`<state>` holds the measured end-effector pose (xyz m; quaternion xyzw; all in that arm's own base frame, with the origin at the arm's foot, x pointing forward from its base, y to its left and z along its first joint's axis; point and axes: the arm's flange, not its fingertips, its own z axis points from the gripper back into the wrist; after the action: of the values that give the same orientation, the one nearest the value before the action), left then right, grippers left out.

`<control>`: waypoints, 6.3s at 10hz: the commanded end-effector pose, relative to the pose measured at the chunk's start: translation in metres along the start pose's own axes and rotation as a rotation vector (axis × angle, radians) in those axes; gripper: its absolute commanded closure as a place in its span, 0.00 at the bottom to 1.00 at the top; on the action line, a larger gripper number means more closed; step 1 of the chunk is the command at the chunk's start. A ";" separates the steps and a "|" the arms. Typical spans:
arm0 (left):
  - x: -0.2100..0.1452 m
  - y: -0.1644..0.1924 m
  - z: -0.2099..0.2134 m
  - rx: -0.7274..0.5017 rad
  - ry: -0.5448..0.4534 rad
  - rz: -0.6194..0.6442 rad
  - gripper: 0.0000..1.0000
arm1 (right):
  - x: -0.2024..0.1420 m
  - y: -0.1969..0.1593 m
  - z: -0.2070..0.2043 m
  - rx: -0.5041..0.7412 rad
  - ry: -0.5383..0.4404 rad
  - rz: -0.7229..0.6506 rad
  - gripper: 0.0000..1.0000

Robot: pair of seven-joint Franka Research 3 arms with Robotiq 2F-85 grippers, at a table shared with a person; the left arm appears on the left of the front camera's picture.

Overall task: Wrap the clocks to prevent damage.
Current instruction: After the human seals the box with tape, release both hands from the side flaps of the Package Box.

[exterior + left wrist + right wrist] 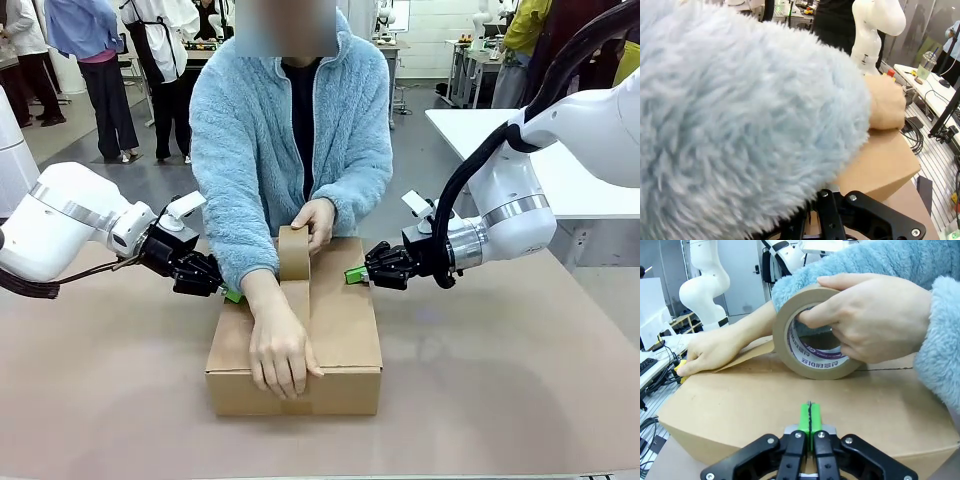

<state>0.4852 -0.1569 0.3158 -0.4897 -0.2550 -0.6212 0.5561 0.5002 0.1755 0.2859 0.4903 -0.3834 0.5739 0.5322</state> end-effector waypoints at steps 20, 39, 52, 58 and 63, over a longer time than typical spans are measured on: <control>-0.002 0.002 -0.002 0.016 0.002 0.003 1.00 | -0.003 0.001 -0.002 -0.010 0.001 -0.009 0.99; -0.002 0.002 -0.002 0.016 0.002 0.003 1.00 | -0.003 0.001 -0.002 -0.010 0.001 -0.009 0.99; -0.002 0.002 -0.002 0.016 0.002 0.003 1.00 | -0.003 0.001 -0.002 -0.010 0.001 -0.009 0.99; -0.002 0.002 -0.002 0.016 0.002 0.003 1.00 | -0.003 0.001 -0.002 -0.010 0.001 -0.009 0.99; 0.028 -0.004 0.024 0.053 0.047 -0.026 1.00 | 0.033 0.019 0.006 0.020 0.107 0.036 0.99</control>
<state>0.4906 -0.1529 0.3301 -0.4772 -0.2652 -0.6262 0.5566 0.4978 0.1744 0.2998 0.4782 -0.3758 0.5938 0.5267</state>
